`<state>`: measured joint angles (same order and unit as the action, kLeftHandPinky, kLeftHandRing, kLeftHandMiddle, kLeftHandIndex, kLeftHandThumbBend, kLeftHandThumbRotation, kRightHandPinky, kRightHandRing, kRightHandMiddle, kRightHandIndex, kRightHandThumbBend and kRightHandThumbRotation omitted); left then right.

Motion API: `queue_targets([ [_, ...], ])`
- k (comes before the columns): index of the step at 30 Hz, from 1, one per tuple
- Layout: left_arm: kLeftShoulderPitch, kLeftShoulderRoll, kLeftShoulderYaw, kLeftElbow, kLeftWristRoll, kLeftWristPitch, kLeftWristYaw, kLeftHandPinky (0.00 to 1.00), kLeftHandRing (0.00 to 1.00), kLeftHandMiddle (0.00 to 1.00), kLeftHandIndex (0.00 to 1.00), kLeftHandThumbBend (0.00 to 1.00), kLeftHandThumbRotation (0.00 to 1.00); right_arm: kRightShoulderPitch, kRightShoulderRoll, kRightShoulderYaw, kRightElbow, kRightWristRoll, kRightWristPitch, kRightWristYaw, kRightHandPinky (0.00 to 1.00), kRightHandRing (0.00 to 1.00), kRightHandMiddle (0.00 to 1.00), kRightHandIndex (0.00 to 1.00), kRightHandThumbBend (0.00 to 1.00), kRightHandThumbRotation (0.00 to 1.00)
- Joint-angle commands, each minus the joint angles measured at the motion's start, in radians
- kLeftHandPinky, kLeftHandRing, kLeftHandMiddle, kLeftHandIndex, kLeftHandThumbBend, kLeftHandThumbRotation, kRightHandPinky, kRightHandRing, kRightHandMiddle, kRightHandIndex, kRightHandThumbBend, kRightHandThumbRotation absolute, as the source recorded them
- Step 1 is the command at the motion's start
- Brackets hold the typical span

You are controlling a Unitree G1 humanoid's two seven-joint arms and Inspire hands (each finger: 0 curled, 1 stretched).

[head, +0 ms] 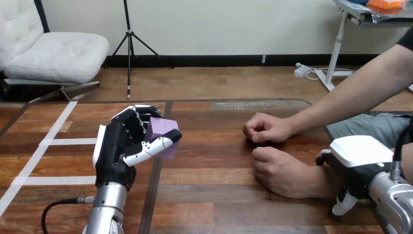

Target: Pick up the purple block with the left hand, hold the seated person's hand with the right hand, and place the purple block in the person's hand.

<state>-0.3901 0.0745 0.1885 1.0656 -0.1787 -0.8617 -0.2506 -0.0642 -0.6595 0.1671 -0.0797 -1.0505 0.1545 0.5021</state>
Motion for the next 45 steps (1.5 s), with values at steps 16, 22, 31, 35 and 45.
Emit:
queue_targets([
  [16,-0.036,0.015,0.012,-0.029,0.0,-0.026,-0.026,0.36,0.42,0.48,0.48,0.94,0.07,-0.137,-0.052,0.081,0.119,-0.06,-0.023,0.015,0.82,0.8,0.8,0.8,0.8,0.13],
  [22,-0.036,0.016,0.013,-0.029,0.006,-0.029,-0.023,0.36,0.42,0.48,0.48,0.94,0.07,-0.151,-0.049,0.096,0.147,-0.068,-0.032,0.002,0.82,0.79,0.79,0.79,0.79,0.13],
  [31,-0.034,0.012,0.018,-0.034,0.005,-0.025,-0.022,0.36,0.42,0.48,0.48,0.94,0.07,-0.173,-0.041,0.112,0.192,-0.06,-0.037,-0.003,0.78,0.75,0.75,0.73,0.77,0.08],
  [35,-0.034,0.014,0.018,-0.034,0.009,-0.026,-0.019,0.36,0.42,0.48,0.48,0.94,0.07,-0.181,-0.037,0.117,0.208,-0.052,-0.036,-0.005,0.75,0.73,0.74,0.71,0.76,0.06],
  [45,-0.032,0.018,0.017,-0.031,0.024,-0.027,-0.007,0.36,0.42,0.48,0.48,0.94,0.08,-0.199,-0.025,0.126,0.239,-0.036,-0.024,0.002,0.58,0.63,0.67,0.69,0.76,0.03],
])
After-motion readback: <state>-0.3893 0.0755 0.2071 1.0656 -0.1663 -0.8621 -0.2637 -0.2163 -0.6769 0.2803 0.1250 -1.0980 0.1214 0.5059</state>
